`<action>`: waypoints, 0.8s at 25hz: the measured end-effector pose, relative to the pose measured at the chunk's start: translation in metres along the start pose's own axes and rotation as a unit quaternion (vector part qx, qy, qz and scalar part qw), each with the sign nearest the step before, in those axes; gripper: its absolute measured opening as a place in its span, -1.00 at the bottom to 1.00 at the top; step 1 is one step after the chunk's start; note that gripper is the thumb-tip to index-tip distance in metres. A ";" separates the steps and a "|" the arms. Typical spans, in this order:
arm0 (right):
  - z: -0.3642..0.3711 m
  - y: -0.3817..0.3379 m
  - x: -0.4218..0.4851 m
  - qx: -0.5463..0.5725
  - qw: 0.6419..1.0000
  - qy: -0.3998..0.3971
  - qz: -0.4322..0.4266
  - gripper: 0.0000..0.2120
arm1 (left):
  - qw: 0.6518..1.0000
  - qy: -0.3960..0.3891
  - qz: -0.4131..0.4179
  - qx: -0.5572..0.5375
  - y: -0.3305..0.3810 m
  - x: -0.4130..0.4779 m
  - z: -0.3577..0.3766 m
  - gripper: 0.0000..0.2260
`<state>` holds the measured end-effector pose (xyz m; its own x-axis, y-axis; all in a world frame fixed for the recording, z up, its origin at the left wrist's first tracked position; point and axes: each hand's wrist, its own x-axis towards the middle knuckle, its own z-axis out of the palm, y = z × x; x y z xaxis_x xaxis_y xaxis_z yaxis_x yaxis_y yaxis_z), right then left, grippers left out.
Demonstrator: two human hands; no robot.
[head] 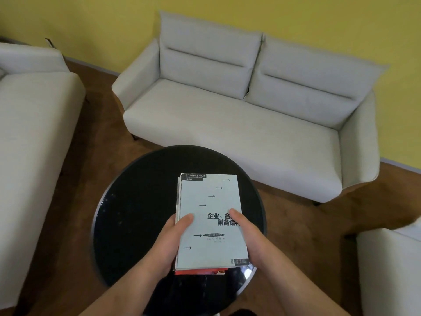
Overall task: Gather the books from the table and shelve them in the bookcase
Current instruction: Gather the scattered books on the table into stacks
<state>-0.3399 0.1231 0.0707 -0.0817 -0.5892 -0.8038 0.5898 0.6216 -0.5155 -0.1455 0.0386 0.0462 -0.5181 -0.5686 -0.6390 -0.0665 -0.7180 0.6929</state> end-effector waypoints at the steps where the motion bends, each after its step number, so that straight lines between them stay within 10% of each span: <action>1: -0.001 0.001 0.000 0.010 1.000 -0.005 0.009 -0.65 | 1.000 -0.001 0.007 0.009 0.002 -0.003 0.004 -0.57; 12: -0.026 0.053 -0.020 -0.007 0.999 -0.043 0.014 -0.49 | 0.993 0.090 -0.025 0.067 -0.040 -0.060 0.017 -0.62; 20: -0.026 0.042 -0.030 -0.084 0.996 -0.019 0.037 -0.51 | 0.979 0.179 -0.059 0.073 -0.054 -0.060 0.013 -0.24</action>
<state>-0.3342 0.1801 0.0652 -0.0106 -0.5565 -0.8308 0.4509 0.7389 -0.5007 -0.1216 0.1168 0.0517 -0.1701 -0.6085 -0.7751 -0.2424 -0.7366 0.6315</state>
